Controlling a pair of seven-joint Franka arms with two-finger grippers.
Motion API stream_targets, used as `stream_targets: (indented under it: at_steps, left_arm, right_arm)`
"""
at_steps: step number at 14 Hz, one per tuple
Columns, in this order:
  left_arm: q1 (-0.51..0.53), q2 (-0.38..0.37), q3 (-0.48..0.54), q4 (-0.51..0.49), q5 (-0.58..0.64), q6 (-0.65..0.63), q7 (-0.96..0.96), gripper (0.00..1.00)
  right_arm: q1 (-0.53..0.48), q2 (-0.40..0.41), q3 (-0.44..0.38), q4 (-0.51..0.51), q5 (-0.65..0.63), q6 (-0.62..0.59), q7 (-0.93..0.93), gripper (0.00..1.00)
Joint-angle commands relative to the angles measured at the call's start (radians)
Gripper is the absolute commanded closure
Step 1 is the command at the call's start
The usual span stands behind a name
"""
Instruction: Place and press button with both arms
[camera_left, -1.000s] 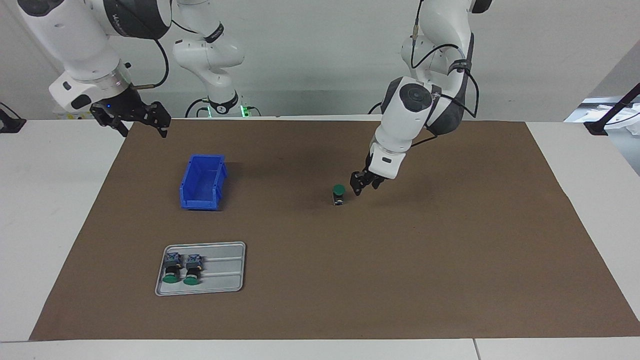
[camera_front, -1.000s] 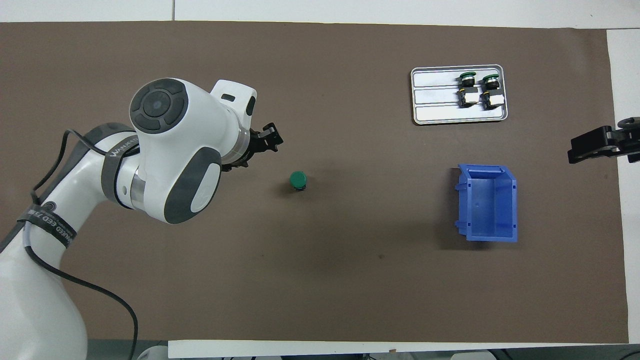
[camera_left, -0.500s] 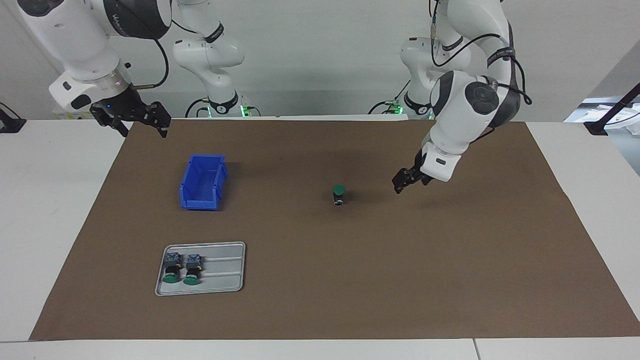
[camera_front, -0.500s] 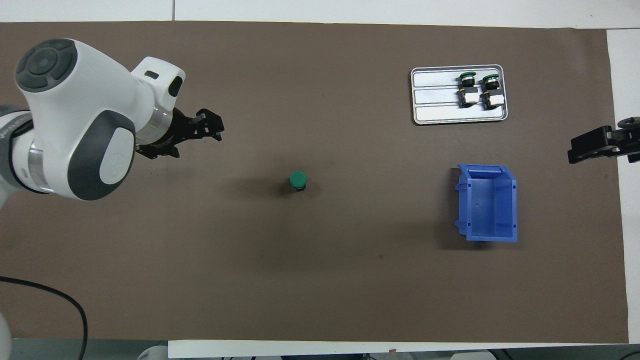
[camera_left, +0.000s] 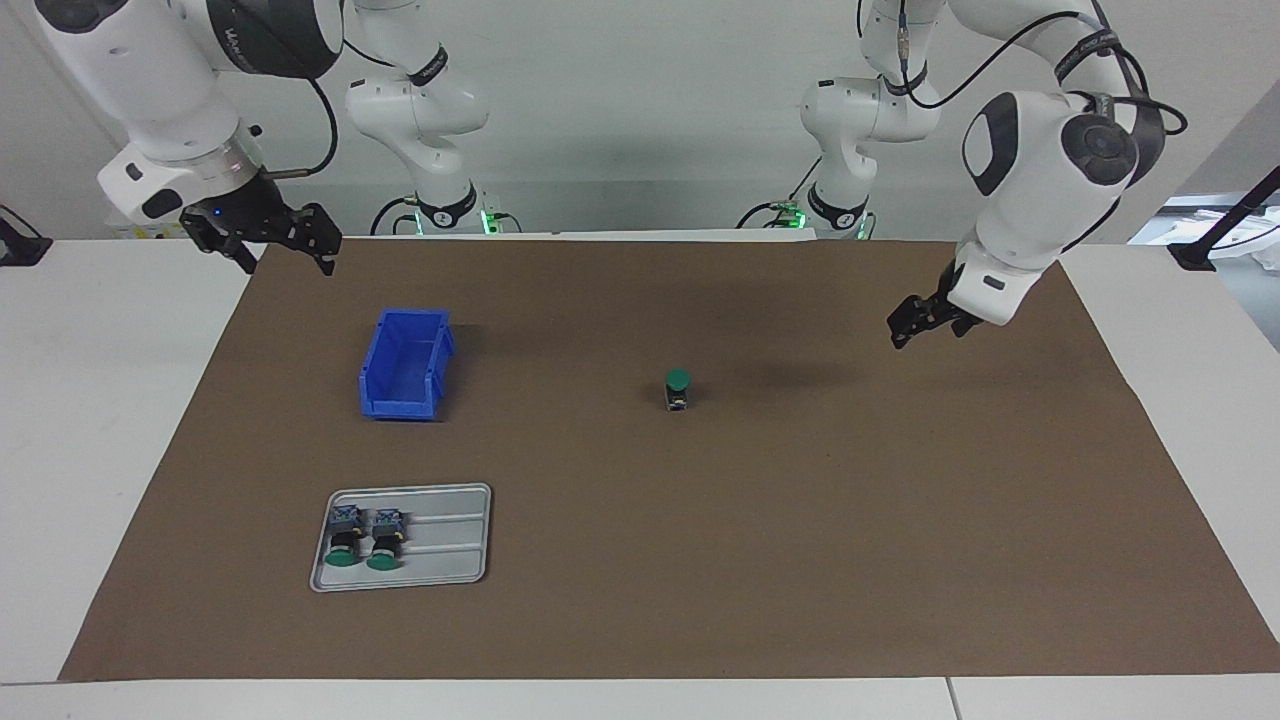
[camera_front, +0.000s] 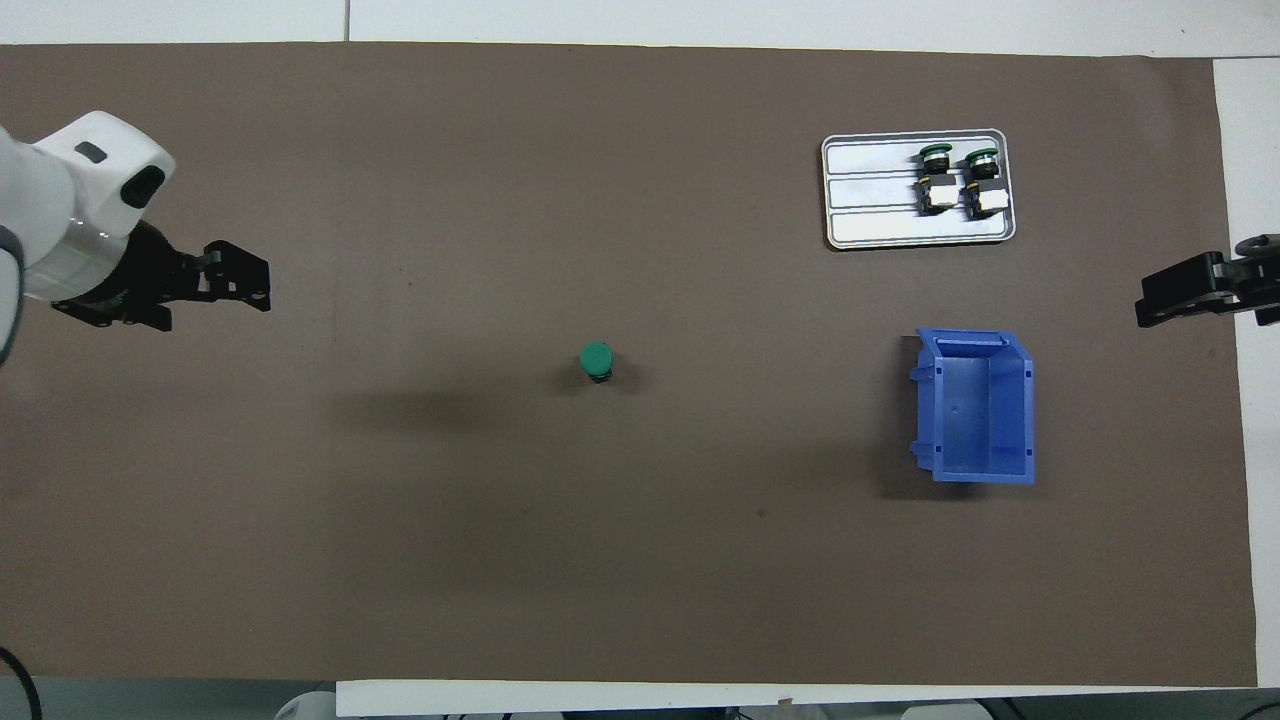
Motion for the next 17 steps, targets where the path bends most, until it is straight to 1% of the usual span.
stream_targets:
  at_steps: [1,3,4,7,9,12,14,15,16,17]
  left_arm:
    - [0.031,-0.016,-0.009,0.074,0.024,-0.119,0.049,0.01]
    - [0.053,-0.021,-0.009,0.142,0.024,-0.203,0.14,0.0]
    - [0.059,-0.025,-0.004,0.15,0.024,-0.224,0.176,0.0]
    - [0.071,-0.042,0.006,0.148,0.033,-0.222,0.204,0.0]
    - [0.071,-0.047,0.005,0.145,0.081,-0.217,0.202,0.0]
    - [0.073,-0.051,0.008,0.145,0.087,-0.206,0.205,0.0]
    - [0.074,-0.051,0.014,0.145,0.093,-0.205,0.205,0.0]
    - [0.091,-0.05,0.012,0.147,0.093,-0.203,0.205,0.0]
    - [0.094,-0.048,0.012,0.148,0.095,-0.203,0.205,0.0]
    - [0.094,-0.048,0.012,0.147,0.095,-0.202,0.204,0.0]
  right_arm:
    - [-0.004,-0.019,0.001,-0.02,0.001,-0.006,-0.022,0.01]
    - [-0.004,-0.019,0.001,-0.02,0.001,-0.006,-0.022,0.01]
    - [-0.004,-0.019,0.001,-0.02,0.001,-0.006,-0.022,0.01]
    - [-0.004,-0.019,0.001,-0.02,0.001,-0.006,-0.022,0.01]
    - [-0.004,-0.019,0.001,-0.02,0.001,-0.006,-0.022,0.01]
    - [-0.004,-0.019,0.001,-0.02,0.0,-0.008,-0.022,0.01]
    - [-0.007,-0.032,0.0,-0.021,0.021,-0.057,-0.043,0.01]
    - [0.005,-0.027,0.014,-0.021,0.085,0.019,-0.026,0.01]
    - [0.06,-0.018,0.044,-0.02,0.101,0.072,0.036,0.01]
    - [0.13,0.02,0.057,0.0,0.101,0.093,0.137,0.01]
